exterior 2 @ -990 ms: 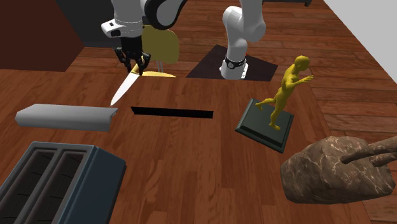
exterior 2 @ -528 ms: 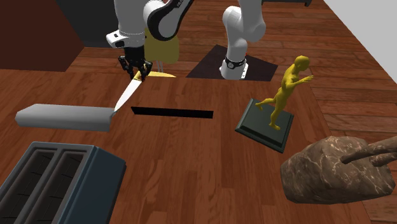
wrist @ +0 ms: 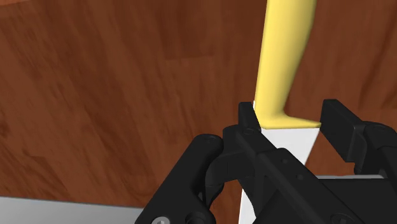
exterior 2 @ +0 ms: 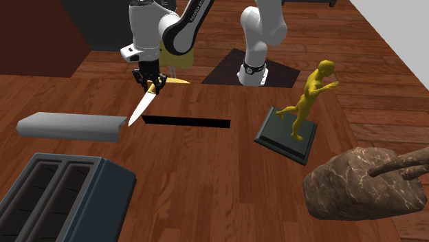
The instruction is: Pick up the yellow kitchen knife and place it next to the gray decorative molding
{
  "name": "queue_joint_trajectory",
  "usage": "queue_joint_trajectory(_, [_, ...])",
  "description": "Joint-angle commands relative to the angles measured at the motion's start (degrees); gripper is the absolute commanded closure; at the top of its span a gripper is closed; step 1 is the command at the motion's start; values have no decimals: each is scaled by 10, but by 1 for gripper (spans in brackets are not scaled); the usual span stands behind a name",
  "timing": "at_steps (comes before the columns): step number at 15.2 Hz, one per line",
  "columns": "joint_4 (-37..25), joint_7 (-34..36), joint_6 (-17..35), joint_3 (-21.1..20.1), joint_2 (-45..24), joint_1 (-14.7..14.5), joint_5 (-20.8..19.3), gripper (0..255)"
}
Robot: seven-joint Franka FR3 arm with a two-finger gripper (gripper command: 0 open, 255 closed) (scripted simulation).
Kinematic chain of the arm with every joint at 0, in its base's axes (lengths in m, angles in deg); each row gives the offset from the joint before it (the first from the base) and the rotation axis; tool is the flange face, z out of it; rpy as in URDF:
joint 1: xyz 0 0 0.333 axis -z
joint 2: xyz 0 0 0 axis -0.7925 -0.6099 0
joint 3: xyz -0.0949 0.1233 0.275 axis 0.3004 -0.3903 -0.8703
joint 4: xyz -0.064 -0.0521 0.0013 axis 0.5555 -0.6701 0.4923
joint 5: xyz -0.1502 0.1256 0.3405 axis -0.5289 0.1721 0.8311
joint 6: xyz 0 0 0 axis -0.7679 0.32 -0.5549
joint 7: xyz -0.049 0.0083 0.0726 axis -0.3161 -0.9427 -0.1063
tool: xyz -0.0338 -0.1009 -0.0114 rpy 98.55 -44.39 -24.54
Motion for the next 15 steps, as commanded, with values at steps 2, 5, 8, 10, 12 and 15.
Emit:
queue_joint_trajectory(2, [2, -1, 6, 0, -3, 0, 1, 255])
queue_joint_trajectory(5, [2, -1, 6, 0, -3, 0, 1, 255])
queue_joint_trajectory(8, [2, -1, 6, 0, -3, 0, 1, 0])
queue_joint_trajectory(10, [2, -1, 6, 0, -3, 0, 1, 0])
queue_joint_trajectory(12, [2, -1, 6, 0, -3, 0, 1, 0])
queue_joint_trajectory(15, [1, 5, -28, 2, 30, 0, -7, 0])
